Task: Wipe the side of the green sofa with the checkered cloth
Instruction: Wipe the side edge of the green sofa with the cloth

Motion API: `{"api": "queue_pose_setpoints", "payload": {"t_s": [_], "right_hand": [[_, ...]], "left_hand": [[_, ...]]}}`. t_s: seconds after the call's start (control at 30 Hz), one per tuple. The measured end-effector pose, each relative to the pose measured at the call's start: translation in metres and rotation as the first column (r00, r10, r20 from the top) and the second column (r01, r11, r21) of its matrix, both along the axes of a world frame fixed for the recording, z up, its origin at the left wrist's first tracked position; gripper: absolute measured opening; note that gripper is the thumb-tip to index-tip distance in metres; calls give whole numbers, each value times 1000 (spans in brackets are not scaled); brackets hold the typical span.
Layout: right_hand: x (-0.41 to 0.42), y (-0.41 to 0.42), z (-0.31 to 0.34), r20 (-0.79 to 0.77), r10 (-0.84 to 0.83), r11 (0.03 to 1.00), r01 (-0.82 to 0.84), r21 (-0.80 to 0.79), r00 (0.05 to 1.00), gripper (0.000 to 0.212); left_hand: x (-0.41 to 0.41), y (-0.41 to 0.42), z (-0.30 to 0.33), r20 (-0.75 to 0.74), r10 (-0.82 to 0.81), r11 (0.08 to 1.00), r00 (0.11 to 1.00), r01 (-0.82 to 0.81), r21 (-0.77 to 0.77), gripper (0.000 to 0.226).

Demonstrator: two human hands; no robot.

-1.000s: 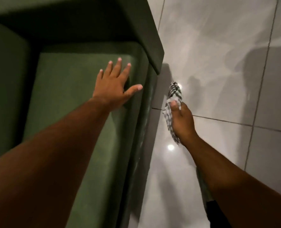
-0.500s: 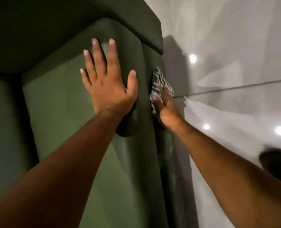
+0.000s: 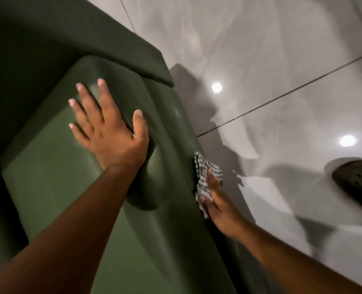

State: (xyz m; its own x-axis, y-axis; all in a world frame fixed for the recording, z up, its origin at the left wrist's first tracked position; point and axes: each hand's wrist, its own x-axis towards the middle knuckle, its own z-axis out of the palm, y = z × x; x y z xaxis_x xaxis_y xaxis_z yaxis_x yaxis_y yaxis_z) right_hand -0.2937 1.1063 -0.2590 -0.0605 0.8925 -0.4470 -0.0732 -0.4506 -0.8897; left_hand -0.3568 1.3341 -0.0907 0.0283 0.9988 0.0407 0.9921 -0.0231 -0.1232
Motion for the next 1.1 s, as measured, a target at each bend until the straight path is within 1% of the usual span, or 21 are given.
{"api": "queue_pose_setpoints", "payload": {"t_s": [0.07,0.13,0.2,0.3,0.37,0.4,0.47,0.53,0.57,0.67,0.77,0.83,0.9,0.97,1.0,1.03,1.1], "right_hand": [[1,-5,3,-7,77,996,-77,-44,997,55],[0,28,1,-37,45,995,-48,-83,998,62],[0,96,-8,-18,24,993,-26,-113,1000,64],[-4,218,-26,-37,30,1000,-30,-4,999,71],[-3,272,-38,-56,55,998,-56,-16,997,82],[-1,285,-40,-50,53,998,-54,-18,997,83],[3,280,-31,-34,31,999,-32,-25,999,75],[10,252,-14,-39,-28,999,28,23,999,69],[9,228,-11,-39,-21,1000,21,19,999,67],[6,149,-8,-34,72,996,-70,60,997,62],[7,83,-8,-19,116,991,-115,70,993,68],[8,66,-6,-43,111,992,-109,64,993,70],[7,71,-7,-66,113,993,-110,46,991,63],[5,102,-7,-66,79,997,-77,27,995,56],[3,123,-8,-42,55,998,-54,37,998,53],[3,150,-9,-23,41,998,-40,42,999,52],[6,206,-13,18,26,997,-27,68,1000,64]], "left_hand": [[-1,0,-1,-2,2,1000,1000,-2,7,82],[0,0,-4,-20,-2,1000,1000,3,21,81],[-1,0,-7,-39,-8,999,999,10,40,81],[-3,1,-6,-55,-8,999,998,11,42,82],[-2,1,-7,-65,-10,999,998,12,35,83],[-2,1,-7,-69,-11,999,998,14,34,84],[-1,0,-7,-65,-13,999,998,15,29,84],[1,0,-6,-64,-3,1000,998,4,17,84],[2,0,-4,-66,2,1000,998,-2,11,84],[3,0,-1,-71,7,1000,997,-7,0,84],[4,1,-2,-67,6,1000,998,-6,-3,90],[4,0,-3,-64,-3,1000,998,3,-2,95],[2,0,-5,-62,-12,1000,998,12,4,96],[-1,1,-6,-61,-18,1000,998,18,5,96],[-2,0,-7,-65,-15,1000,998,15,3,96],[-2,0,-7,-76,-13,1000,997,13,5,96],[-1,0,-6,-88,-17,1000,996,19,20,97]]}}
